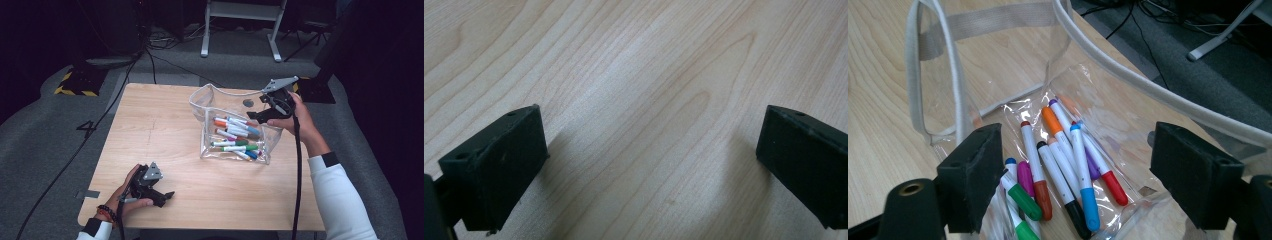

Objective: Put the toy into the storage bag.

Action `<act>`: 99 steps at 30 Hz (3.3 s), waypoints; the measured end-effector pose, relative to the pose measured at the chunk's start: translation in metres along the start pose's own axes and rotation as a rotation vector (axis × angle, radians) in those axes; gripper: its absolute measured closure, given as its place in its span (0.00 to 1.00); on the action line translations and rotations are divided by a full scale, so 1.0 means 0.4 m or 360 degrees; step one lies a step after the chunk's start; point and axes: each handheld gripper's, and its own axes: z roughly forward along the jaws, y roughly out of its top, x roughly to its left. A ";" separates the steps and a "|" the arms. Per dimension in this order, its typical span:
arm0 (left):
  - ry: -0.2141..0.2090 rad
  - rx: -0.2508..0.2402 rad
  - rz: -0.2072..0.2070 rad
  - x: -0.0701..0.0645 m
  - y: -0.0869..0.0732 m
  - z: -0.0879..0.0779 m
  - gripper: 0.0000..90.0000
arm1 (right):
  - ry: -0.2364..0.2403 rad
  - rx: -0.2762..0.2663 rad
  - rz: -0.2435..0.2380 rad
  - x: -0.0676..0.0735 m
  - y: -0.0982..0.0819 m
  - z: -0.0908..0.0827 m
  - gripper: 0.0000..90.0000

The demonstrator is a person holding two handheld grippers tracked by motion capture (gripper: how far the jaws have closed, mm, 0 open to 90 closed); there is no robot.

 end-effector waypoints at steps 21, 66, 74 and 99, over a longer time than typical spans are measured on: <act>0.0000 0.0000 0.0000 0.000 0.000 0.000 0.00 | -0.0077 -0.0215 -0.0010 0.050 -0.062 -0.135 0.24; 0.0004 0.0000 0.0002 -0.001 0.000 0.000 0.00 | -0.0141 -0.0106 -0.0027 0.133 -0.364 -0.138 0.22; 0.0004 -0.0001 0.0000 -0.001 0.000 0.000 0.01 | -0.0135 -0.0011 0.0017 0.133 -0.430 -0.095 0.22; -0.0001 0.0001 0.0000 0.001 0.003 0.003 0.00 | -0.0038 0.0162 0.0192 0.133 -0.638 -0.043 0.22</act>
